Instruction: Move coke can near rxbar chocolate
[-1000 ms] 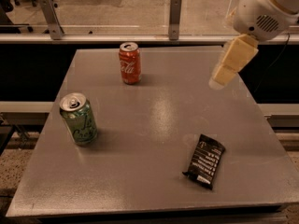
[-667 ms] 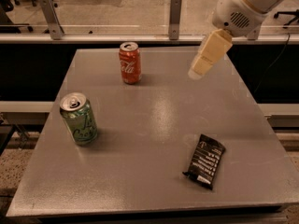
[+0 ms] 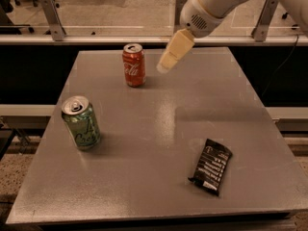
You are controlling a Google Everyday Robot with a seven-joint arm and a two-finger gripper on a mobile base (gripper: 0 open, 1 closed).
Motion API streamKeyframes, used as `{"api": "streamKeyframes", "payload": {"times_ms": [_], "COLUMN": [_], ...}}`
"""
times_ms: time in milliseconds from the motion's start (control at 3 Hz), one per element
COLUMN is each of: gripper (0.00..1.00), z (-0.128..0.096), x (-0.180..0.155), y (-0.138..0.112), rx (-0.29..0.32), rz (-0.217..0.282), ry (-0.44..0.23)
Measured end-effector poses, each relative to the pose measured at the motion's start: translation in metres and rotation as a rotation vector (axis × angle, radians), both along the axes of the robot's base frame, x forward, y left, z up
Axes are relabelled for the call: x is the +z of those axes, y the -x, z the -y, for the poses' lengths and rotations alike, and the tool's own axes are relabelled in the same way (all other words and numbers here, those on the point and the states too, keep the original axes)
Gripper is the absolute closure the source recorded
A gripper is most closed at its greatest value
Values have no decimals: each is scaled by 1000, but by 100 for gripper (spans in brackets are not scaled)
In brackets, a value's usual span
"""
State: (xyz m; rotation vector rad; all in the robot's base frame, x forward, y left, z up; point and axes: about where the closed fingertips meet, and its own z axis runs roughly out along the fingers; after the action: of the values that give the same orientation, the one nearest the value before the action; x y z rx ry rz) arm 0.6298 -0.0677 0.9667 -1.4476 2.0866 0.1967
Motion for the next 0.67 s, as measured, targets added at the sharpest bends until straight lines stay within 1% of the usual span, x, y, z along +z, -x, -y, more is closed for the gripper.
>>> {"api": "streamKeyframes", "payload": {"times_ms": [333,667], "gripper": [0,0], "z": [-39,-58], "x": [-19,-29], "y": [-32,-48], "rx": [-32,-53], "rz": [-14,-27], "ry": [-47,-78]}}
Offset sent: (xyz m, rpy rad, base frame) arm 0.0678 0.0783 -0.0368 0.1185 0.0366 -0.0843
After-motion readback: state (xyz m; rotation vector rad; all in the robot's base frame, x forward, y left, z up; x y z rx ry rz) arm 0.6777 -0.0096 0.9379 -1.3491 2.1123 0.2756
